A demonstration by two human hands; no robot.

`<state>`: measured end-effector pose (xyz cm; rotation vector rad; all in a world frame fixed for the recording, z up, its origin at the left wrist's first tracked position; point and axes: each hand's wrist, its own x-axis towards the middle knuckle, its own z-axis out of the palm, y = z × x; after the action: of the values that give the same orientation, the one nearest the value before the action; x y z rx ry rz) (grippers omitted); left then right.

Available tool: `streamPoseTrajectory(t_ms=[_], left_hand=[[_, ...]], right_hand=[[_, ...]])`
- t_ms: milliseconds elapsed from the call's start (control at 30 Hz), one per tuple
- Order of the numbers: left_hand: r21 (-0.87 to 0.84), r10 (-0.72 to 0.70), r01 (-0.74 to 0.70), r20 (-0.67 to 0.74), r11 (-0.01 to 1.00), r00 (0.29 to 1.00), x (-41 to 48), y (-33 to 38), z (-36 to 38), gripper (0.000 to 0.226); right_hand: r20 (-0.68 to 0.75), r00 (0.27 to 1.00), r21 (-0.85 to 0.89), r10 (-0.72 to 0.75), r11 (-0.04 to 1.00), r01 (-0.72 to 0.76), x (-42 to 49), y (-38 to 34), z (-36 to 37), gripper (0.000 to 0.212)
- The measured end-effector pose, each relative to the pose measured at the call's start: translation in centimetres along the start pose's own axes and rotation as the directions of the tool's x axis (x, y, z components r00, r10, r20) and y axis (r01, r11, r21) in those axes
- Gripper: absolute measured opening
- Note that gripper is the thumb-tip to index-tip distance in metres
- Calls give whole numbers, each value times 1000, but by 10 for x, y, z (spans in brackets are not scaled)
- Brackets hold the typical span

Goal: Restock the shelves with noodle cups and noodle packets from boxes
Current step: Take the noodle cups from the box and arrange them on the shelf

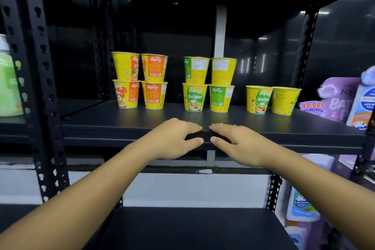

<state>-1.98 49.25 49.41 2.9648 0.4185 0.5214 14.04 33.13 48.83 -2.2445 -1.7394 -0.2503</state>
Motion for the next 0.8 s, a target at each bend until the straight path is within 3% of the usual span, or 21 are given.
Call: streamPoseTrajectory(t_ms=[100,233,467,633,800], left_hand=[[-104,-23,14,-85,994,996,-30,24,7,47],[-220,-76,47,-127,974,989,-73,56,42,49],[-290,-170,192,102,937,980,-168,106,163,52],[-329,-241,341,310,881,920,-244,132,243,49],[-328,-263,479,528,814,808,-304,137,313,38]], right_hand=[[-57,996,29,-65,997,66,-34,-2,1,49],[-51,990,84,-135,987,139,-89,10,19,61],[187,956,175,-228,965,195,-199,17,112,65],[368,909,316,-197,946,77,-283,13,201,59],[594,798,301,-101,948,-104,-340,5,280,49]])
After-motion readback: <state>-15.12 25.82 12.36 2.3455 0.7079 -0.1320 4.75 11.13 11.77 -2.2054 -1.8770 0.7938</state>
